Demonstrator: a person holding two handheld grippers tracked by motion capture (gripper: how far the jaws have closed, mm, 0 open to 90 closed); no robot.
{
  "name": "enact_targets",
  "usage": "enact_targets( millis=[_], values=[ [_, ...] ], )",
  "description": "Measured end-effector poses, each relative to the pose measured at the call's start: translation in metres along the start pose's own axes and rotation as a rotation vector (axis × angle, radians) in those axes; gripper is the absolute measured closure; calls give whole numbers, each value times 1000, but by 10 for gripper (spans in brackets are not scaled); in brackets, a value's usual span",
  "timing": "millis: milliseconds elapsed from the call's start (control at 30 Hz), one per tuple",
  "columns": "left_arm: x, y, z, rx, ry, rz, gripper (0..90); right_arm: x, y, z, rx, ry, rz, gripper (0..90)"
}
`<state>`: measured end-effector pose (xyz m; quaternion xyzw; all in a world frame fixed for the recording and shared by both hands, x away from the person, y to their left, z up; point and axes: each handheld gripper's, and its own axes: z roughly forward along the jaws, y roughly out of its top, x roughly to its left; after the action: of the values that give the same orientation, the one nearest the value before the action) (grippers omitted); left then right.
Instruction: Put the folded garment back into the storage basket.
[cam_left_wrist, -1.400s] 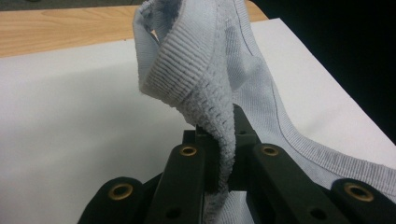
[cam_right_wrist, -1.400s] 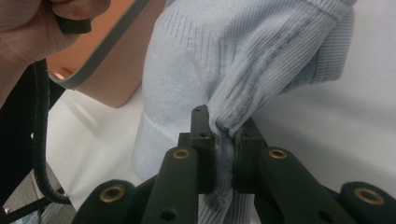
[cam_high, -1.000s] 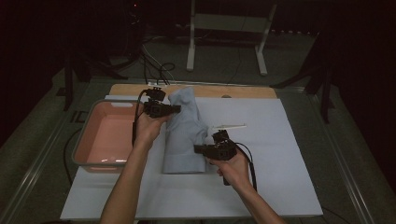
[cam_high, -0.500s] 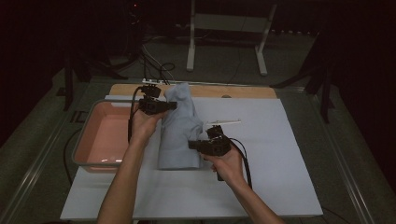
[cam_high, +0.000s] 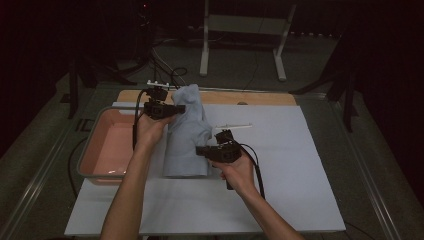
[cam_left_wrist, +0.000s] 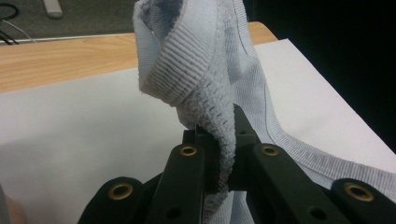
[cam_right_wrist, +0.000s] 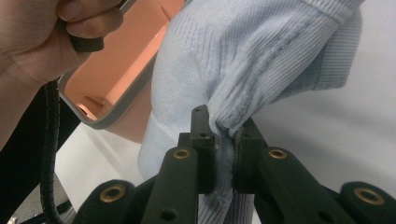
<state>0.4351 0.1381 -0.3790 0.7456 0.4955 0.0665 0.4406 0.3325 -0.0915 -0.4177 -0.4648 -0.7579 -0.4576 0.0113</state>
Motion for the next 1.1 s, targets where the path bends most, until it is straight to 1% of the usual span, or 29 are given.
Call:
enact_targets(
  millis=[133,200,300,367,533,733,833,1100],
  values=[
    [1,2,-4,-4,6,0,875,2,3,3,-3,5,11,825],
    [2,3,-5,-5,7,0,876,2,5,5,-5,16,9,825],
    [4,3,-7,-5,11,0,875,5,8,7,-8,26,18,825],
    [4,3,-7,-7,12,-1,876,6,8,7,-8,24,17,825],
    [7,4,-11,-9,17,-4,876,11,13,11,-12,45,19,825],
    [10,5,-15,-10,22,-5,875,14,17,12,-15,53,19,825],
    [10,5,-17,-15,22,-8,876,16,19,13,-16,65,20,825],
    [12,10,-24,-21,33,2,875,21,24,15,-25,83,29,825]
  ],
)
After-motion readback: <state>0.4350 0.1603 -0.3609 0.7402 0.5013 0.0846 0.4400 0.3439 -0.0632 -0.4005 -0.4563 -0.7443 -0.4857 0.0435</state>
